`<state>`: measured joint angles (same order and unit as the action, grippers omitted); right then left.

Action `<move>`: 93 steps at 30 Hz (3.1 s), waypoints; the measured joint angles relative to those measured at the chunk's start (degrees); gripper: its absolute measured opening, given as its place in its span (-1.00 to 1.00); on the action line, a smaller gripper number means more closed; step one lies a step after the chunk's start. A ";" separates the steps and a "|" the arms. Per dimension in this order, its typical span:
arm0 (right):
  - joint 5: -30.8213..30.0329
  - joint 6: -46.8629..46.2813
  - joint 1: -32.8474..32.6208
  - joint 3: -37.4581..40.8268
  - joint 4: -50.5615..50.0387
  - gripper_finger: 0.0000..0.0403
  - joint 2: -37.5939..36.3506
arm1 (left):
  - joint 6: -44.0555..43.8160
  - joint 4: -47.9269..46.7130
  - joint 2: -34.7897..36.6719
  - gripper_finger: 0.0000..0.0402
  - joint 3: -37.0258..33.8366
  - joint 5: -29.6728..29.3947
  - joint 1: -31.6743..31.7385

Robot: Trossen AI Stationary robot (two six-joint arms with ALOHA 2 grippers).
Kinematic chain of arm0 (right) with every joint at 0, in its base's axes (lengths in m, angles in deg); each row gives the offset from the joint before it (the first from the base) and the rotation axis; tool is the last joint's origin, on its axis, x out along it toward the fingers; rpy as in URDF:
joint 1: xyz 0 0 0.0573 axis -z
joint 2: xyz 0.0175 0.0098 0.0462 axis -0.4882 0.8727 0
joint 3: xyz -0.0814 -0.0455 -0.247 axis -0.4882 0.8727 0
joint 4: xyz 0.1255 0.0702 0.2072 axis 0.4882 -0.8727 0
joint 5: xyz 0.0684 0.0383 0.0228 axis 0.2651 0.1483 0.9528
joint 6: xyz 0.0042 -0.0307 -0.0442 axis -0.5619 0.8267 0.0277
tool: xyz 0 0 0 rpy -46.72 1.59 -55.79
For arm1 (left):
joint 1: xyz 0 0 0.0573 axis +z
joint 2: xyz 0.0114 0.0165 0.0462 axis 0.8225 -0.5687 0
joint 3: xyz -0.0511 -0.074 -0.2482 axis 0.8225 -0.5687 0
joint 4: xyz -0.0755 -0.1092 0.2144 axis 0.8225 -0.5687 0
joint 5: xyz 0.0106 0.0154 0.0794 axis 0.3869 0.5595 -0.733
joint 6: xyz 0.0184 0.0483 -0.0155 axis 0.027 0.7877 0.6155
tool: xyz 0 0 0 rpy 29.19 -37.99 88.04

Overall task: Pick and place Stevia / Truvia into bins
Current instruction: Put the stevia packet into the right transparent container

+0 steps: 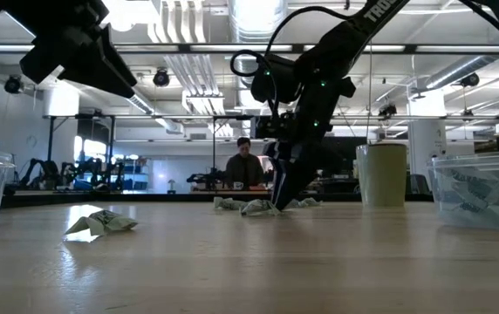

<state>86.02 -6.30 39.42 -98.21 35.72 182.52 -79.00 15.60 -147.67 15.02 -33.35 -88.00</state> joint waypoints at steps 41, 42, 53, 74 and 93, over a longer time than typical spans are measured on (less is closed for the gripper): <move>0.73 -12.10 -8.35 -3.33 -22.72 -0.96 -14.62 | 0.70 1.25 0.00 -0.22 0.00 -0.50 0.04; 0.71 -13.03 -9.09 -3.25 -23.03 -0.96 -15.45 | 0.70 1.29 0.00 -0.22 0.00 -0.52 0.04; 0.70 -23.89 -19.49 1.20 -23.23 -0.96 -22.72 | 0.70 1.95 0.00 -0.22 0.00 -0.55 0.04; -4.47 -52.50 -34.70 18.50 -19.61 -0.96 -32.95 | 8.22 10.17 0.00 -0.22 0.00 -0.93 0.07; -4.36 -58.85 -34.84 23.67 -16.68 -0.84 -32.89 | 8.17 10.31 -0.02 -0.22 0.00 -0.96 0.09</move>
<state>81.66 -65.15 4.58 -74.55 19.04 149.62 -70.83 25.91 -147.69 15.02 -34.31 -87.92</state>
